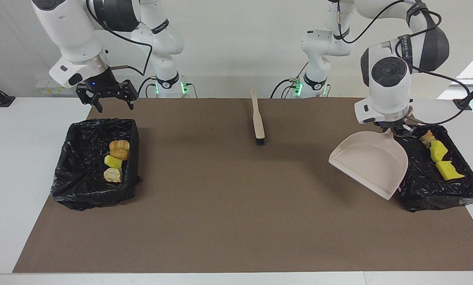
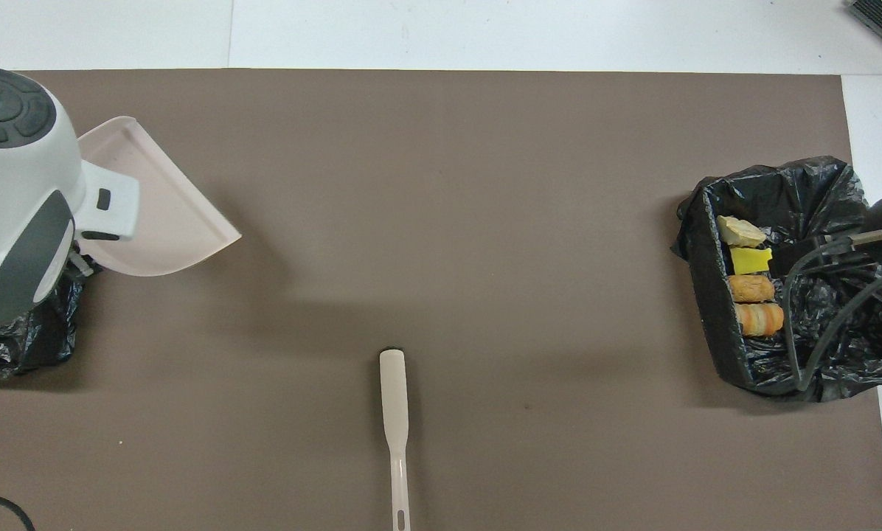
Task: Sweep and dump trash in bin
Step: 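Place the empty dustpan on the table center with the left gripper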
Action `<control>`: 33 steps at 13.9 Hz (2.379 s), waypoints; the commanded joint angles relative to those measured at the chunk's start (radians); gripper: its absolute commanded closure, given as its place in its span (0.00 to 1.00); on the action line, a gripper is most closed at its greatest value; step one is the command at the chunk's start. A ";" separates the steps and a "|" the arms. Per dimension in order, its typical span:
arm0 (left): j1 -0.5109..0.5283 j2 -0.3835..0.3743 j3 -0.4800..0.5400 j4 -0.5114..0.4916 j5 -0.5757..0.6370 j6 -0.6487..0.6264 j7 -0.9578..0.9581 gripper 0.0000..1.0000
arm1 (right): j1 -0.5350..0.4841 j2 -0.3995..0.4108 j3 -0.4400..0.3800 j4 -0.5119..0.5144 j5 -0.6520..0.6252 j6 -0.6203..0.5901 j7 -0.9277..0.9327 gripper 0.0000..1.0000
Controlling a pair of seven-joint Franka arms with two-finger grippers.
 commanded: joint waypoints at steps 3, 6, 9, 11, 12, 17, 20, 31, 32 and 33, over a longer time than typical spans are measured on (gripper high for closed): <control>-0.122 0.023 0.016 0.010 -0.253 0.102 -0.533 1.00 | -0.007 -0.001 -0.002 0.011 0.003 0.004 0.009 0.00; -0.216 0.118 0.017 0.034 -0.371 0.192 -0.742 1.00 | -0.007 -0.003 -0.010 0.011 0.009 0.004 0.009 0.00; -0.274 0.213 0.016 0.083 -0.445 0.292 -0.833 1.00 | -0.011 0.002 -0.009 0.011 0.011 0.007 0.009 0.00; -0.290 0.227 0.016 0.085 -0.478 0.343 -0.835 1.00 | -0.005 -0.001 -0.010 0.011 0.011 0.007 0.009 0.00; -0.314 0.228 0.016 0.074 -0.498 0.380 -0.835 1.00 | 0.007 -0.004 -0.012 0.011 0.009 0.005 0.010 0.00; -0.411 0.337 0.016 0.079 -0.495 0.447 -1.012 1.00 | 0.220 0.000 -0.234 0.011 0.009 0.004 0.007 0.00; -0.403 0.342 0.016 0.085 -0.491 0.428 -1.014 0.30 | 0.219 -0.003 -0.229 0.008 0.009 0.005 0.010 0.00; -0.131 -0.090 0.033 -0.198 -0.449 0.366 -0.555 0.00 | 0.207 -0.006 -0.232 0.002 0.003 -0.006 0.017 0.00; -0.086 -0.138 0.033 -0.215 -0.449 0.342 -0.505 0.00 | 0.207 -0.006 -0.236 0.002 0.003 0.003 0.018 0.00; -0.048 -0.169 0.033 -0.206 -0.446 0.287 -0.455 0.00 | 0.207 -0.006 -0.236 0.002 0.002 0.004 0.020 0.00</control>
